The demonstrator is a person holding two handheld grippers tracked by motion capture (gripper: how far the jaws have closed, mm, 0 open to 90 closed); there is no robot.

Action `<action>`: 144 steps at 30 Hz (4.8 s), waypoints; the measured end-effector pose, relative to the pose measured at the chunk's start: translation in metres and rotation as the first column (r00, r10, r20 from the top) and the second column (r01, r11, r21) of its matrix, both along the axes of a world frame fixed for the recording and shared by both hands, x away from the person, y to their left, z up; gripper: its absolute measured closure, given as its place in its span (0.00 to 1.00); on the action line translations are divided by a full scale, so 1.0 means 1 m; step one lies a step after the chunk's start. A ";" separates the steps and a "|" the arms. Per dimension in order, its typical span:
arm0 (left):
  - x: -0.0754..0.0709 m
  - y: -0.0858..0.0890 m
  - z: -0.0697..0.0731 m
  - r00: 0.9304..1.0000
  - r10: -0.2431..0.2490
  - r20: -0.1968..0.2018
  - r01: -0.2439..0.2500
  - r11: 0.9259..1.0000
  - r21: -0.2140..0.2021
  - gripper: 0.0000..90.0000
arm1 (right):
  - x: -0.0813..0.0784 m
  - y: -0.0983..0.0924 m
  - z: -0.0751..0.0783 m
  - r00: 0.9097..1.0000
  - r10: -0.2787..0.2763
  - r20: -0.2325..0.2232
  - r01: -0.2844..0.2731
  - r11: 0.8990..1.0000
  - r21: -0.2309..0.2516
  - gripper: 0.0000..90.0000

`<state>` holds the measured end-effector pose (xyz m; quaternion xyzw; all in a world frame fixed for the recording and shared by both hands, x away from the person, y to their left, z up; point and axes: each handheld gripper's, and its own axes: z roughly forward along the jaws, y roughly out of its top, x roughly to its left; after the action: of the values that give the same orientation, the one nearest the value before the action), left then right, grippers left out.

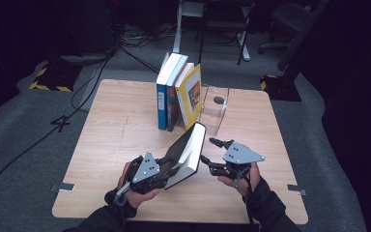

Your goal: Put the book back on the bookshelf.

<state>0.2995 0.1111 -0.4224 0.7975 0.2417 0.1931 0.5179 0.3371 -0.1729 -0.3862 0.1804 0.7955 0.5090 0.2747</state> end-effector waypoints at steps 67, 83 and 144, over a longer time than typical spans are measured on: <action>-0.002 -0.068 -0.041 0.997 -0.058 -0.059 0.061 0.996 0.062 0.22 | -0.019 -0.027 -0.042 0.995 0.065 -0.077 -0.066 0.998 -0.004 0.32; 0.016 -0.064 -0.052 1.000 0.008 -0.021 -0.007 0.998 0.063 0.43 | -0.008 -0.041 -0.042 0.998 -0.035 -0.045 0.036 0.999 0.017 0.35; 0.013 0.032 -0.041 0.989 -0.118 -0.086 0.131 0.978 0.162 0.43 | -0.020 -0.012 -0.032 0.932 0.329 -0.150 -0.334 0.942 -0.014 0.45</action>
<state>0.3123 0.1429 -0.4636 0.8585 0.1935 0.1496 0.4507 0.3169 -0.1849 -0.4182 0.0749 0.8422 0.5179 0.1295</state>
